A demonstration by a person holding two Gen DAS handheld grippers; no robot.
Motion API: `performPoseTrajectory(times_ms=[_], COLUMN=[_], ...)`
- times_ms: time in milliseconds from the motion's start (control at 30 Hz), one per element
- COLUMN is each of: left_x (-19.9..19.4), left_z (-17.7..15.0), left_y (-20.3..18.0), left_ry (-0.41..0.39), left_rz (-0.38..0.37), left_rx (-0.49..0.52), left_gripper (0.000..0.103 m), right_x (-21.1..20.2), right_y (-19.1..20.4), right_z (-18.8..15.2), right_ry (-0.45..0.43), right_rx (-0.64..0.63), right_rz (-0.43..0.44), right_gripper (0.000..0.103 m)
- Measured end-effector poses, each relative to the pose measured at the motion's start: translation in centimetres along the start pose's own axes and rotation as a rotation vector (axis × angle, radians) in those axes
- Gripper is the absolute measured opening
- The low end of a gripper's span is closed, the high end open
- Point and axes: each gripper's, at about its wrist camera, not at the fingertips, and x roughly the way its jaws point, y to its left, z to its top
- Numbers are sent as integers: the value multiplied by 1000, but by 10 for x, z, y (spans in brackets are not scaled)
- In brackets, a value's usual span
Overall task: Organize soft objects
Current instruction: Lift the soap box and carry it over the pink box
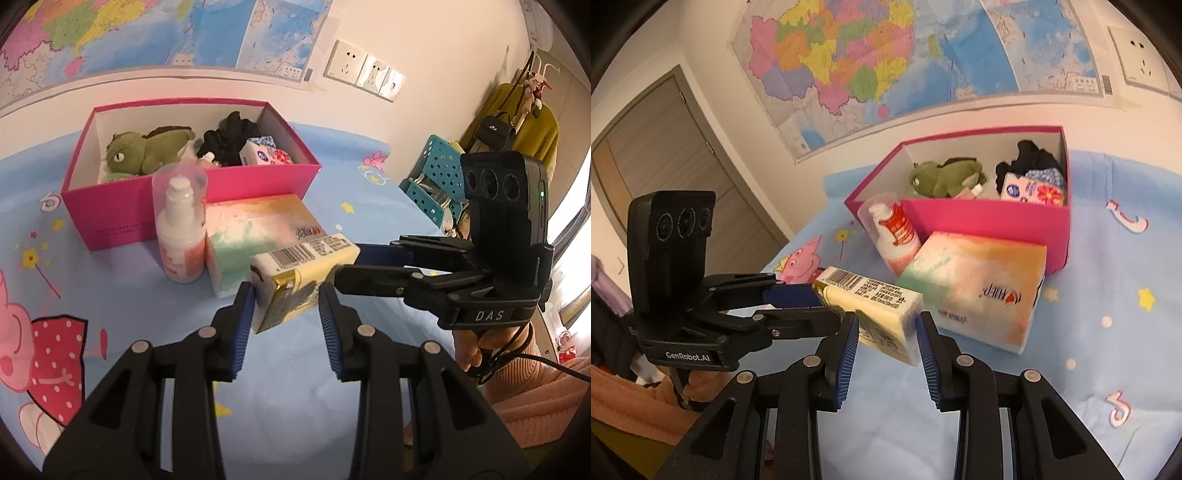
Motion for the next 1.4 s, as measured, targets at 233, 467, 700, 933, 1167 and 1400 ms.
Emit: performPoseTrajectory(times_ms=[233, 467, 700, 933, 1167, 1400], left_x=[0, 2, 4, 7, 9, 11], left_z=[12, 21, 29, 34, 37, 46], left_y=[0, 0, -1, -1, -2, 0], left_ry=[-17, -26, -29, -33, -33, -37], left_rz=[-2, 3, 2, 4, 8, 3], left_rx=[14, 22, 27, 33, 39, 43], left_gripper=[37, 37, 37, 37, 37, 37], right_x=[-8, -10, -12, -14, -15, -13], right_y=[2, 0, -3, -6, -7, -9], right_z=[12, 20, 23, 27, 30, 36], right_ry=[-32, -47, -58, -69, -76, -82], right_rx=[-25, -33, -35, -38, -40, -47], right_rz=[-15, -22, -28, -31, -32, -33], right_gripper=[33, 33, 33, 33, 33, 35])
